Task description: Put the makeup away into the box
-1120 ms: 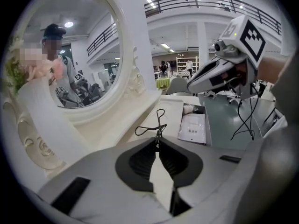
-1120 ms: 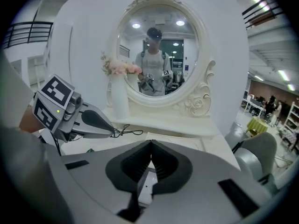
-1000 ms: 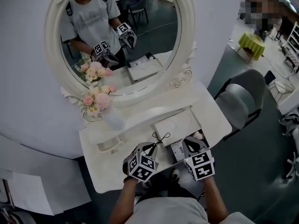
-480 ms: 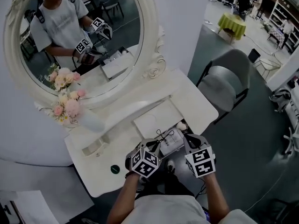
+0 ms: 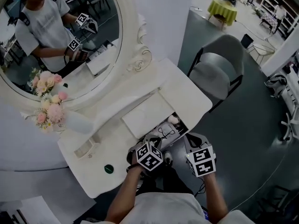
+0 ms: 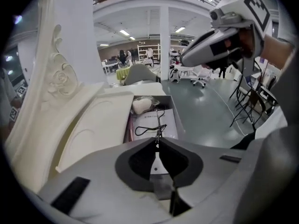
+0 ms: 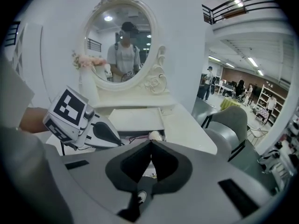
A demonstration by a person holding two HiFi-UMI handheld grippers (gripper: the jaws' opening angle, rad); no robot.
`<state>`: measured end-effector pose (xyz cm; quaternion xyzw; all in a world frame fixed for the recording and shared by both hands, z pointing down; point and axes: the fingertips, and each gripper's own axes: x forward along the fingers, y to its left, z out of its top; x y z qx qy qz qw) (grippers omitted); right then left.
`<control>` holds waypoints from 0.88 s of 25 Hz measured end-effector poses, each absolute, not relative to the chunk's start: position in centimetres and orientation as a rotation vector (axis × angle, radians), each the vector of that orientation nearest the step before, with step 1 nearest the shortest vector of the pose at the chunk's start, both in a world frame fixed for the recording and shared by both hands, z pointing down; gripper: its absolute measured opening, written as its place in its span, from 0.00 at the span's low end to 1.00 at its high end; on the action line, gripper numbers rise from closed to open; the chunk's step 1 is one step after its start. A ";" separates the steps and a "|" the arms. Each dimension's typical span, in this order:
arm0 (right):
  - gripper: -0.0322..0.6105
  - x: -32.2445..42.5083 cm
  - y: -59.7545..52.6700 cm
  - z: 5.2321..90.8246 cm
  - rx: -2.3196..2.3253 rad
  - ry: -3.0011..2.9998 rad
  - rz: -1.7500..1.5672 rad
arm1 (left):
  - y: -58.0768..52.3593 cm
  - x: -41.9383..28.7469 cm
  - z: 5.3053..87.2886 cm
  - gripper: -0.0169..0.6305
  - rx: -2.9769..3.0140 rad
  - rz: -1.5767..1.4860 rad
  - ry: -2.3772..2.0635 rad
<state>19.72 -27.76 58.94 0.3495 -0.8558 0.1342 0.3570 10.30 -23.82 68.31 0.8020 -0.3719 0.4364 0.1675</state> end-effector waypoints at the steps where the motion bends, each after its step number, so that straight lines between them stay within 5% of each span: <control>1: 0.05 19.9 -27.8 59.1 0.904 -2.204 0.349 | -23.7 10.4 68.8 0.10 2.274 1.264 -1.048; 14: 0.05 17.2 -28.3 59.6 0.805 -2.234 0.331 | -23.7 9.3 68.5 0.20 2.211 1.144 -1.080; 20: 0.05 12.9 -27.8 58.5 0.684 -2.281 0.296 | -23.0 5.5 64.5 0.19 2.227 1.070 -1.193; 22: 0.05 11.0 -27.7 58.0 0.633 -2.306 0.282 | -22.8 3.1 63.0 0.12 2.199 1.041 -1.292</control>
